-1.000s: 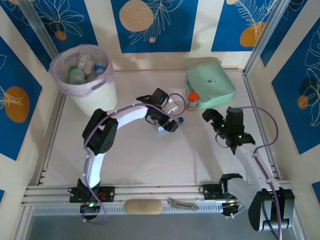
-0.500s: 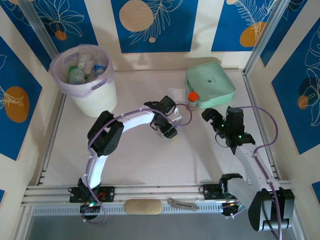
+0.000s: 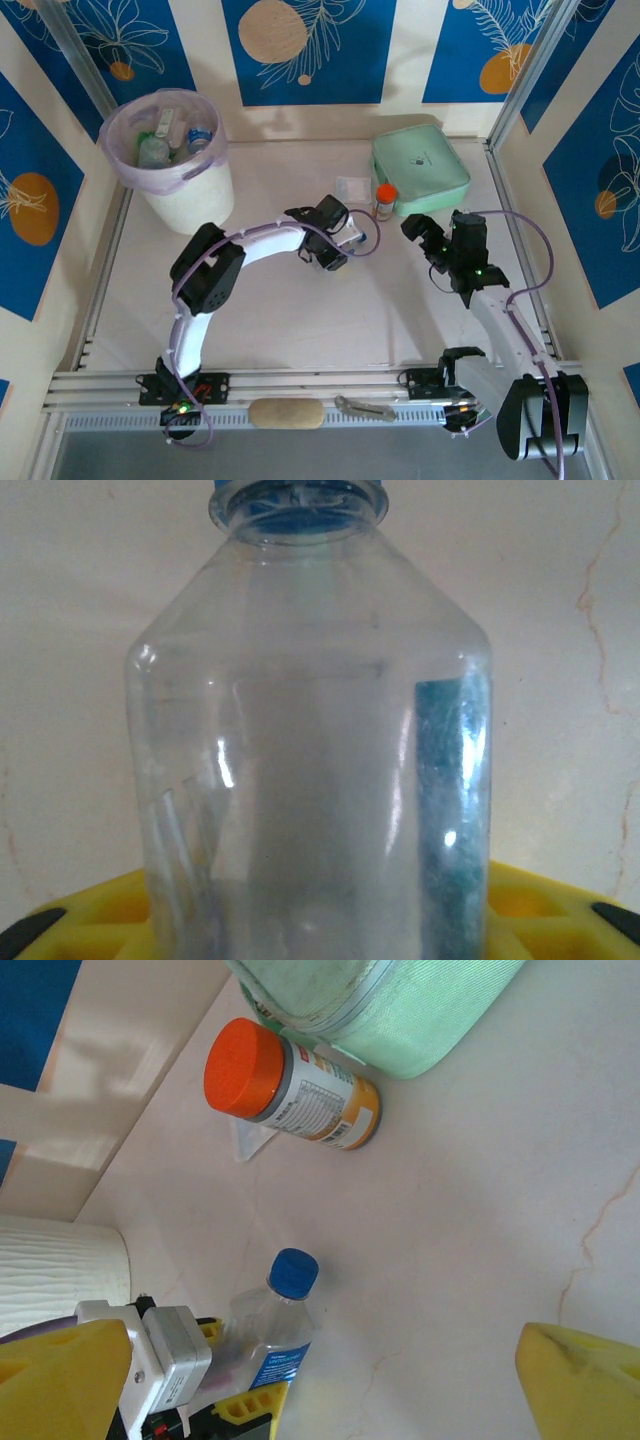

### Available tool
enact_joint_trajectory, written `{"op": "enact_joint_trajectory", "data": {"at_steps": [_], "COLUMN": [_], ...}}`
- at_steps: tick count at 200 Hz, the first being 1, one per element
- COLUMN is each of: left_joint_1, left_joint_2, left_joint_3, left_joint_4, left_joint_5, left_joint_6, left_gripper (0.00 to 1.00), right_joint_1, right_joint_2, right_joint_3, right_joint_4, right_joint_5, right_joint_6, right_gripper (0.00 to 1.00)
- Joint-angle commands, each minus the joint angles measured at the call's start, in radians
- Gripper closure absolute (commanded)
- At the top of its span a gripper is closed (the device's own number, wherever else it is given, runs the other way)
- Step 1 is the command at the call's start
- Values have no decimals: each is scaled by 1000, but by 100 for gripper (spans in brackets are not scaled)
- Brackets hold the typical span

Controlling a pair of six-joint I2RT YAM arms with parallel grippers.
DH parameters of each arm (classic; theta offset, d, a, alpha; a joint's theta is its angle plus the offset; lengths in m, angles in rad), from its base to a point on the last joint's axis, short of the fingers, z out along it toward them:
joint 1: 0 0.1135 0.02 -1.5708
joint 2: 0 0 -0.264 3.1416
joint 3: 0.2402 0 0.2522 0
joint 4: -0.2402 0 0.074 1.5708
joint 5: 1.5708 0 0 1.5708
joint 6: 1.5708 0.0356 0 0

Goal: Put the plastic bottles in the bin

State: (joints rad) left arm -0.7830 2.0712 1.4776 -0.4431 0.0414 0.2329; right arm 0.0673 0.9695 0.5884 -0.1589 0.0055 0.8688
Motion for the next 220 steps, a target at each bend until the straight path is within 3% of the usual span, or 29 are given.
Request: {"op": "enact_joint_trajectory", "data": {"at_steps": [1,58,103,174,220], "left_joint_1": [12,127,261,532,674], "left_joint_2": [-78,-356,-536,-583,-490], "left_joint_3": [-69,-268,-259,74,379], "left_joint_4": [43,155,153,-61,-217], "left_joint_5": [-39,-14,57,198,181], "left_joint_6": [-34,-201,-277,-288,-260], "left_gripper": [54,59,60,60,57], "right_joint_1": [30,142,256,324,324], "right_joint_2": [34,173,304,408,400], "right_joint_3": [-3,45,139,210,221], "right_joint_4": [58,181,206,214,195], "right_joint_5": [-43,-82,-79,-83,-76], "right_joint_6": [10,-2,-61,-85,-99], "right_gripper": [1,1,1,1,1]}}
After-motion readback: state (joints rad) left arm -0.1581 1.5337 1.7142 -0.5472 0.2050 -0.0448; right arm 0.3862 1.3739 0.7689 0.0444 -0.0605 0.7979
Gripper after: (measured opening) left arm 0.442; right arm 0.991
